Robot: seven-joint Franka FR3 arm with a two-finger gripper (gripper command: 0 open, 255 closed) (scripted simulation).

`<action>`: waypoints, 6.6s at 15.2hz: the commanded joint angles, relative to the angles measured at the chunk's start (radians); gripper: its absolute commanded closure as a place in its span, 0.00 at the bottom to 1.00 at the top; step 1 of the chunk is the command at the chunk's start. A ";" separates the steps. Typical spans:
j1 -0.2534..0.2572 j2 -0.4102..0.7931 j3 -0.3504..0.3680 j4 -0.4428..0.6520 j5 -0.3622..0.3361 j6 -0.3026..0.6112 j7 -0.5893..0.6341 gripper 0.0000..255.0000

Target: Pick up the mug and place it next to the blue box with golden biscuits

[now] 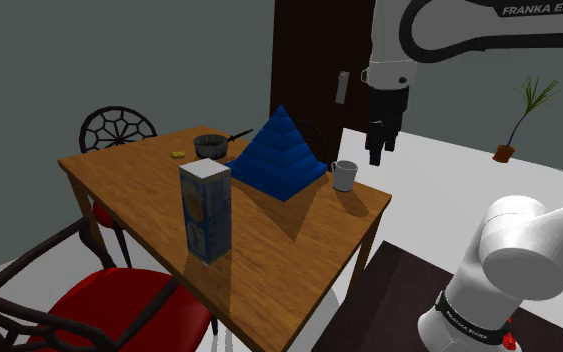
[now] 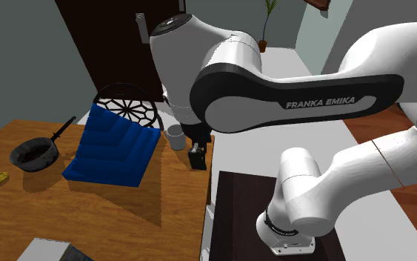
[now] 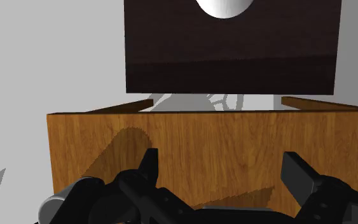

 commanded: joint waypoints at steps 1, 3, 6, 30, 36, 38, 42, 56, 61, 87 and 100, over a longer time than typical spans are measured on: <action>0.000 0.000 0.000 0.000 0.000 0.000 0.000 0.00; -0.014 0.033 -0.030 -0.017 -0.022 0.063 -0.023 0.00; -0.035 0.093 -0.074 -0.033 -0.051 0.157 -0.057 0.00; -0.135 0.770 -0.342 0.189 0.000 0.732 -0.350 0.00; -0.139 0.815 -0.344 0.160 0.015 0.805 -0.360 0.00; -0.139 0.815 -0.344 0.160 0.015 0.805 -0.361 0.00; -0.139 0.815 -0.344 0.160 0.015 0.805 -0.360 0.00; -0.138 0.791 -0.344 0.176 0.007 0.766 -0.357 1.00; -0.137 0.754 -0.343 0.207 -0.003 0.699 -0.352 1.00; -0.129 0.652 -0.331 0.454 -0.022 0.354 -0.351 1.00; -0.127 0.658 -0.327 0.635 -0.017 0.179 -0.363 1.00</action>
